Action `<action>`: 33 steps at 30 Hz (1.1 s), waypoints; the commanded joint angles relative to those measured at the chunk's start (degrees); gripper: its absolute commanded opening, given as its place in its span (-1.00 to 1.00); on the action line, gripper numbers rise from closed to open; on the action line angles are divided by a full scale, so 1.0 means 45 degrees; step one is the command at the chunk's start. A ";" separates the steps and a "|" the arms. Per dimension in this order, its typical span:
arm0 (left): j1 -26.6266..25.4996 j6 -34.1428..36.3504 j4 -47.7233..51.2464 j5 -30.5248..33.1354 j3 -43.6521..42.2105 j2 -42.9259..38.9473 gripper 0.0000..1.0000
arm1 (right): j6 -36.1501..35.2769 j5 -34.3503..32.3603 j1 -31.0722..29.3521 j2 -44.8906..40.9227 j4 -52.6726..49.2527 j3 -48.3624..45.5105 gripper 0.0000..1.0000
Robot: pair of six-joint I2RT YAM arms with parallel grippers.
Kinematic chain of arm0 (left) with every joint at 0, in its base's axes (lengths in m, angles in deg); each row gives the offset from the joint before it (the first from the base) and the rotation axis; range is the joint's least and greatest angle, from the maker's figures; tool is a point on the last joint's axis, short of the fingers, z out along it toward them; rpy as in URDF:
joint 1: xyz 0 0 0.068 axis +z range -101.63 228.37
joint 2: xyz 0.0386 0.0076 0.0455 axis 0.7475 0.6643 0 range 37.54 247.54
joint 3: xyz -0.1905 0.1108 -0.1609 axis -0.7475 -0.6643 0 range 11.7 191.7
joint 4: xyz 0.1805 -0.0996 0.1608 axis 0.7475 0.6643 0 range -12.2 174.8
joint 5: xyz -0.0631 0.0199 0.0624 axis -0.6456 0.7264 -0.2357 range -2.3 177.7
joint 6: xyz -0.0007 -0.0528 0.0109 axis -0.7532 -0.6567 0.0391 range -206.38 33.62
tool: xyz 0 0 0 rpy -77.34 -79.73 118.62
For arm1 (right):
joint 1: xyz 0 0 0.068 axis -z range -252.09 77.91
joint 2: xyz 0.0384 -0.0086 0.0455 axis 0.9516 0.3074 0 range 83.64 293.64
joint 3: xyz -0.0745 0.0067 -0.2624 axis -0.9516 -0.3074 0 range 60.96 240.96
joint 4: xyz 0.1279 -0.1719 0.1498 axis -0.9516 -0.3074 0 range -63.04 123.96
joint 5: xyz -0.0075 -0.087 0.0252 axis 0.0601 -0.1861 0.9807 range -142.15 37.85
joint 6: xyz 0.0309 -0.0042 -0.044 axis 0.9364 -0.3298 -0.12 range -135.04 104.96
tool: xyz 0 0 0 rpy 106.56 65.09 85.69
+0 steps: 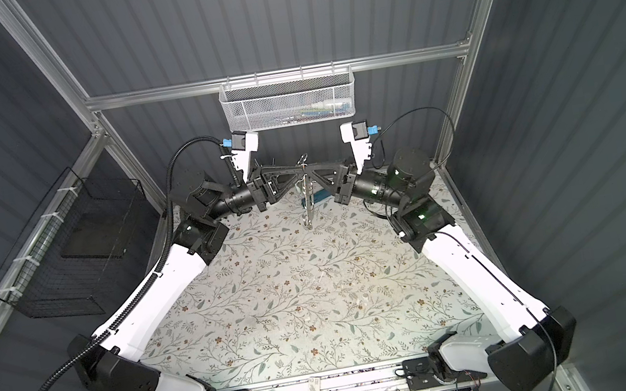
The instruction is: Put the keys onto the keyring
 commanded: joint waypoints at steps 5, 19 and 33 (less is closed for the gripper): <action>-0.0047 0.0180 -0.0198 -0.0170 0.0223 -0.0061 -1.00 | 0.0069 0.0061 -0.0028 -0.0265 0.0495 -0.0127 -0.93; -0.0047 0.1256 0.1252 -0.0386 0.0446 -0.0062 -1.00 | -0.0480 -0.0198 0.0237 -0.1017 -0.0600 -0.0665 -0.42; -0.0047 0.6204 0.8309 -0.1211 0.2651 0.0629 -1.00 | -0.4570 0.0088 0.0971 -0.1096 -0.8279 0.2110 -0.04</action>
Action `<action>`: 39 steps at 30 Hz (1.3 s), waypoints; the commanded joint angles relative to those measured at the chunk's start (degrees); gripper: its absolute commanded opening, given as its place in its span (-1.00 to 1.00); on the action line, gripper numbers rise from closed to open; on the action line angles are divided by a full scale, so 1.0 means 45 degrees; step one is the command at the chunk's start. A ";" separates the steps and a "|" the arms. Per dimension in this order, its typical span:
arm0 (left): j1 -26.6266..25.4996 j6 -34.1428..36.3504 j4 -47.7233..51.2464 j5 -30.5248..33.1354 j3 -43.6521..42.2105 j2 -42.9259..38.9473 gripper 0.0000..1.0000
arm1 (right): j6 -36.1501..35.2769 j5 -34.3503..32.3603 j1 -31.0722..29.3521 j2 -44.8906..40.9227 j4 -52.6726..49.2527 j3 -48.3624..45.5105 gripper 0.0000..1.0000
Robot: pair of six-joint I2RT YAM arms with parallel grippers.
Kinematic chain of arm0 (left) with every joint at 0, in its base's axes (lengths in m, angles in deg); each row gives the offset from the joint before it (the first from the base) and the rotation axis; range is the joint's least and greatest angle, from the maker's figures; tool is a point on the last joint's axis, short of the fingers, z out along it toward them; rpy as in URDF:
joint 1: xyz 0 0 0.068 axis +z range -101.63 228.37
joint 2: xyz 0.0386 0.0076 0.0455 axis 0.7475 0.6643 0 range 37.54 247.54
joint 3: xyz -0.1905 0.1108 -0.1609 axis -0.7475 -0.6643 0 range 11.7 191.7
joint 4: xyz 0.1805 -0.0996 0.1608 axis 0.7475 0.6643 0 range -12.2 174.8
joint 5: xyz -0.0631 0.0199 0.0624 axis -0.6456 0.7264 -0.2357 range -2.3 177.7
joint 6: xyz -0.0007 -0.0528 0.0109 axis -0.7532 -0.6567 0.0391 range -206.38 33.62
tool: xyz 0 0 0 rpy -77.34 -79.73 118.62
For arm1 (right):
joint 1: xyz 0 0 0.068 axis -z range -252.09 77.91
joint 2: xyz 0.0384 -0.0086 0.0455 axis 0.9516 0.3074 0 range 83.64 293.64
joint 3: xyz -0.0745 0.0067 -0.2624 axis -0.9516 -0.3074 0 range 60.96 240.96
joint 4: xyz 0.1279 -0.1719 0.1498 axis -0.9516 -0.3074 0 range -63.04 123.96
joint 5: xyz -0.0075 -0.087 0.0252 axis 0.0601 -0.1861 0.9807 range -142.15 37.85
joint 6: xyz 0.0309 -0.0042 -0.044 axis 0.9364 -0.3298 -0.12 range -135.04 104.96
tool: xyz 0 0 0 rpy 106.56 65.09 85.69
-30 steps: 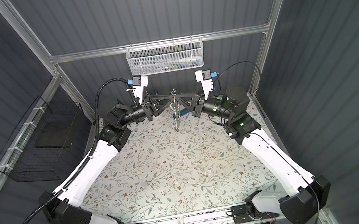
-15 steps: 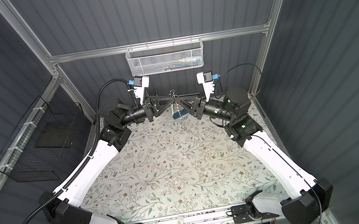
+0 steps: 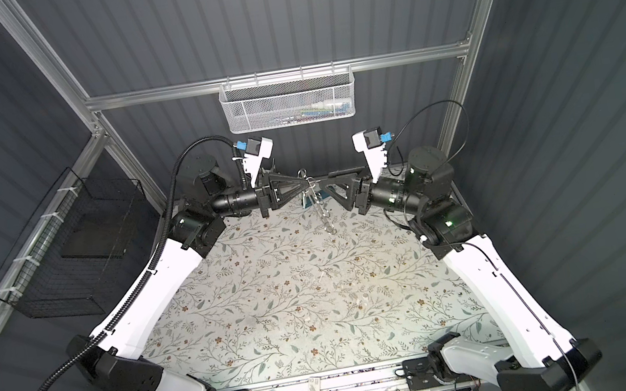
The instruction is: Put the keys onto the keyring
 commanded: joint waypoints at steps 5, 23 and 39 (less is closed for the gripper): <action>-0.0047 0.3677 0.4991 -0.0293 0.1523 0.0440 -1.00 | -0.3201 0.0806 0.0092 0.1060 -0.5219 0.2831 -0.13; -0.0125 0.4892 0.6690 -0.0194 0.1519 0.0016 -1.00 | -0.5995 0.1101 -0.1040 0.3695 -0.9333 0.5834 -0.32; -0.0281 0.4841 0.6657 -0.0356 0.1401 -0.0103 -1.00 | -0.6162 0.1731 -0.1086 0.4084 -0.9845 0.5432 -0.50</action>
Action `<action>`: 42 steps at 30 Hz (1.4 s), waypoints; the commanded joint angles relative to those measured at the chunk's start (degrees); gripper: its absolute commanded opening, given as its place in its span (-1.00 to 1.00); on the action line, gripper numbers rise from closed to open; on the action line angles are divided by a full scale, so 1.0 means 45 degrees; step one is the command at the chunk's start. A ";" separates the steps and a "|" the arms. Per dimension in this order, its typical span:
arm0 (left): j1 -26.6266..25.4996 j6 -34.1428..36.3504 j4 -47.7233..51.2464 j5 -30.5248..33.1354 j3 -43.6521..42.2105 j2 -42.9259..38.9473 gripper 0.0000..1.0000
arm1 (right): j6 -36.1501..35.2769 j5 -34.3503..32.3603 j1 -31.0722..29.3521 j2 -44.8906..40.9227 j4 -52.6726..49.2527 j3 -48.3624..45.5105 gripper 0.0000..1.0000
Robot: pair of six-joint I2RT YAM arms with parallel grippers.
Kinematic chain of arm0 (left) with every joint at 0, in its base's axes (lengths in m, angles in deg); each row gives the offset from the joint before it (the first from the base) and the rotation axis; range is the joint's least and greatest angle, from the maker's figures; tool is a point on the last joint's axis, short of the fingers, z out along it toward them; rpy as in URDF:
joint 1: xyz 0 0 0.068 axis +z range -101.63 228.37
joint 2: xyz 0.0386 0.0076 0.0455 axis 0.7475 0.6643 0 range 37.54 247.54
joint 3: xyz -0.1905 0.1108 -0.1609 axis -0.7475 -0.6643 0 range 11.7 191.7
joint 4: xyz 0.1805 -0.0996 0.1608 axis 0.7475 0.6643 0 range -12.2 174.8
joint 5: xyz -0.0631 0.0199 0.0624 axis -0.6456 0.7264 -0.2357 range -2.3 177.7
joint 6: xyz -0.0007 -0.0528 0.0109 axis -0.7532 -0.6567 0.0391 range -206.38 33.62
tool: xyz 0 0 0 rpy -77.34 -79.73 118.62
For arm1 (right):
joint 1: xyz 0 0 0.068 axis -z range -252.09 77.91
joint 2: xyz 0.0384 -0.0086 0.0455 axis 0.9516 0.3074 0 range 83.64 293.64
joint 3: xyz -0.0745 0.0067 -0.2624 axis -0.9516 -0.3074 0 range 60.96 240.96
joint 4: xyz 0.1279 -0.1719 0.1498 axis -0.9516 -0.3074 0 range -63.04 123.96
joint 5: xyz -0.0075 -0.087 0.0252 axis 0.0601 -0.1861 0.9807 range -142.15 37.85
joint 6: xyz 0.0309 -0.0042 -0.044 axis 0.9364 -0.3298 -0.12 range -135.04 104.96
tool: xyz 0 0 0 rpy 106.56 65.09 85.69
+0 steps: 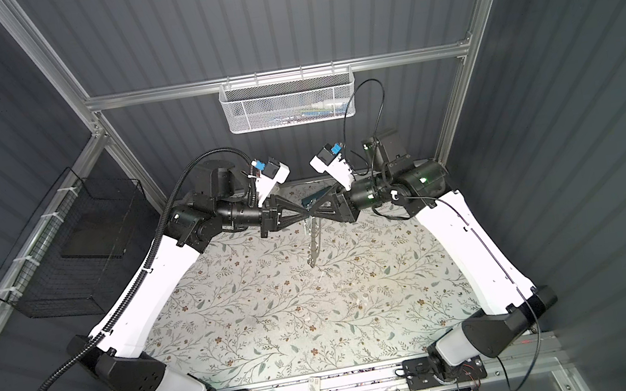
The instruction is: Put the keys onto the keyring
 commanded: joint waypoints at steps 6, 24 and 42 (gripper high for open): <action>-0.0140 0.0208 0.0080 -0.0339 0.0198 -0.0351 -1.00 | -0.0114 0.0535 -0.0080 0.0126 -0.0173 -0.0134 -0.60; -0.0209 0.0077 -0.0140 -0.0368 0.0110 -0.0326 -1.00 | -0.0191 0.1159 -0.0237 0.0159 -0.0197 -0.0315 -0.89; -0.0207 -0.0271 -0.0736 -0.0235 -0.0325 -0.0604 -0.70 | 0.0867 0.1289 -0.0206 -0.0541 0.1737 -0.1556 -1.00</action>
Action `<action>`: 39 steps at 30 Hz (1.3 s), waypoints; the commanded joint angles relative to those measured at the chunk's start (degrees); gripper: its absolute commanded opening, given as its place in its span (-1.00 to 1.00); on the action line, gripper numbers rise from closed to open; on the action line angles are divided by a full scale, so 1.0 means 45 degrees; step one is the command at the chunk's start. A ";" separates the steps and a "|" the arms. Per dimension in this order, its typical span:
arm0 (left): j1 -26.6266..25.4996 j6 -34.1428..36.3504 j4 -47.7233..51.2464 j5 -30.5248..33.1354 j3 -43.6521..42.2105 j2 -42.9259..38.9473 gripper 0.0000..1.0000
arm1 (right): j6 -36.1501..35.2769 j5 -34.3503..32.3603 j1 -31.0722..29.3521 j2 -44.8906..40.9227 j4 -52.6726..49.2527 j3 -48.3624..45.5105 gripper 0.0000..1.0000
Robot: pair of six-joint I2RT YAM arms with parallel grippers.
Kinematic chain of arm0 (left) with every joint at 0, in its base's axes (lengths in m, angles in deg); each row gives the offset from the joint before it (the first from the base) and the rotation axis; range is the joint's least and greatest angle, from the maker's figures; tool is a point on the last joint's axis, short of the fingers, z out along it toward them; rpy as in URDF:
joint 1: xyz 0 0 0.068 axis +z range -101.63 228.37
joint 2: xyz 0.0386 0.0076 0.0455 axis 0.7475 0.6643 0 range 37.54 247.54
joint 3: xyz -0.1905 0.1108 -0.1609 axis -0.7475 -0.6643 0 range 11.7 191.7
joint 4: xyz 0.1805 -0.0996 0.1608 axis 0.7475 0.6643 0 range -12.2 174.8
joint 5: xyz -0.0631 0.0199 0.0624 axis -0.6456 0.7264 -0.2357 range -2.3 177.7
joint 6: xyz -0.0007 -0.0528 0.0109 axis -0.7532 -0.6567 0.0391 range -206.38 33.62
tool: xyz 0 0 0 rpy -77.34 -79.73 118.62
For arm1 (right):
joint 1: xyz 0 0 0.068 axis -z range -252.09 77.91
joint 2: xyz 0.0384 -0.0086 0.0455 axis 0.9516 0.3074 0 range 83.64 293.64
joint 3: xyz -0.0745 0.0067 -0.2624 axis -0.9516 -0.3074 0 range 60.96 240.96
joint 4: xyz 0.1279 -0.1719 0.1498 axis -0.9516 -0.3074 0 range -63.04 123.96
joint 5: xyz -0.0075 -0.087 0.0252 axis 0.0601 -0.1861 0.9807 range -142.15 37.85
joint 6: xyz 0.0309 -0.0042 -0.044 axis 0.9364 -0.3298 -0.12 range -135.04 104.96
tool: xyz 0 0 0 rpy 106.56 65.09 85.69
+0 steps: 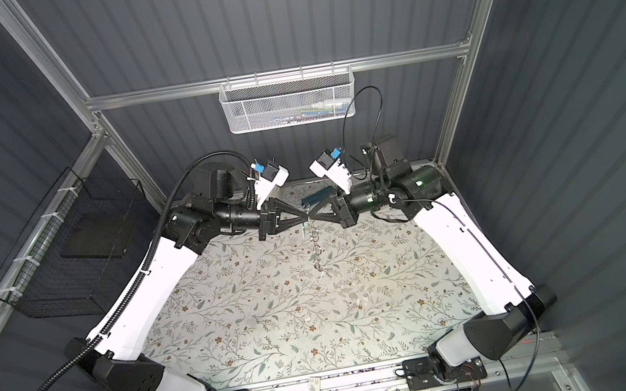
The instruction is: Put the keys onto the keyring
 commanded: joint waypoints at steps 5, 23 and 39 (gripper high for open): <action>-0.0159 -0.0364 -0.1294 -0.0232 -0.0382 -0.0541 -0.61 | 0.1422 0.0320 0.0022 -0.0821 0.2558 -0.1263 -1.00; -0.0049 -0.1307 -0.2477 -0.0389 -0.0793 -0.0850 -0.09 | 0.2285 0.0136 0.0185 -0.1385 0.3974 -0.2152 -1.00; 0.0943 -0.7709 -0.9162 -0.0522 -0.1946 -0.0879 -0.20 | 0.6785 -0.1277 0.0803 -0.3150 1.2015 -0.5074 -1.00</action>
